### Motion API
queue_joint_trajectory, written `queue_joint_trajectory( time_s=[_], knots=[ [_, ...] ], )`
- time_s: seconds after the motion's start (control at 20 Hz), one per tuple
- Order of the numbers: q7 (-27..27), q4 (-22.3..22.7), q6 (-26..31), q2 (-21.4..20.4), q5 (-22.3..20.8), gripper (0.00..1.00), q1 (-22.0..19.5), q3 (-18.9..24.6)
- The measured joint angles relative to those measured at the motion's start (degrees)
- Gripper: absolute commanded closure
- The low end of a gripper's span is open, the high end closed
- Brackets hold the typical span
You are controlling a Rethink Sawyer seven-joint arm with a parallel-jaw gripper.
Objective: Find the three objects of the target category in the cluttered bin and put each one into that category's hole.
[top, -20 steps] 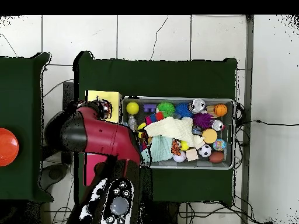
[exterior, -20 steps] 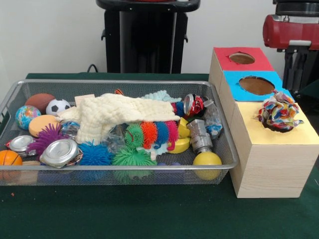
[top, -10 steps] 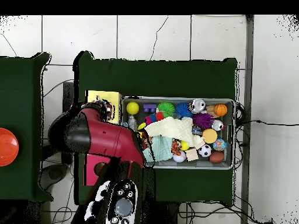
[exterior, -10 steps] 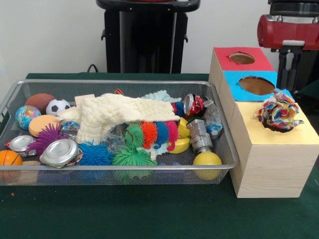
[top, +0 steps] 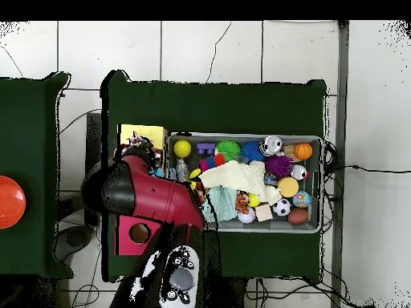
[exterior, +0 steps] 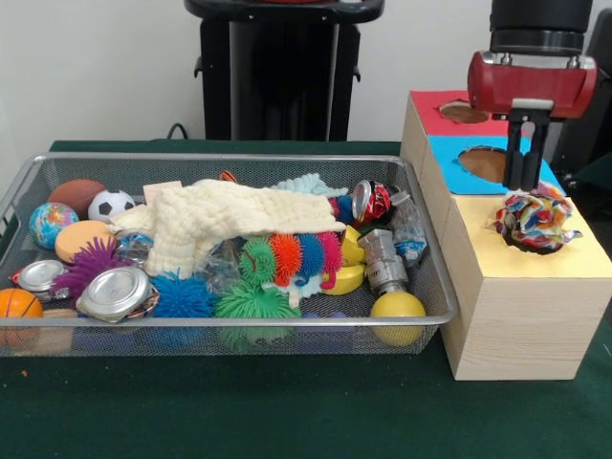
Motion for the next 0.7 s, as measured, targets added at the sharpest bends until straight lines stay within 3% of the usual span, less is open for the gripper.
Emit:
queue_joint_trajectory(
  time_s=[0.25, 0.7],
  knots=[
    [0.0, 1.2, -3.7, 1.6, 0.0, 1.0, -0.2, 1.0],
    [0.0, 1.4, -5.3, 4.1, 2.1, 1.0, 0.8, 1.2]
  ],
)
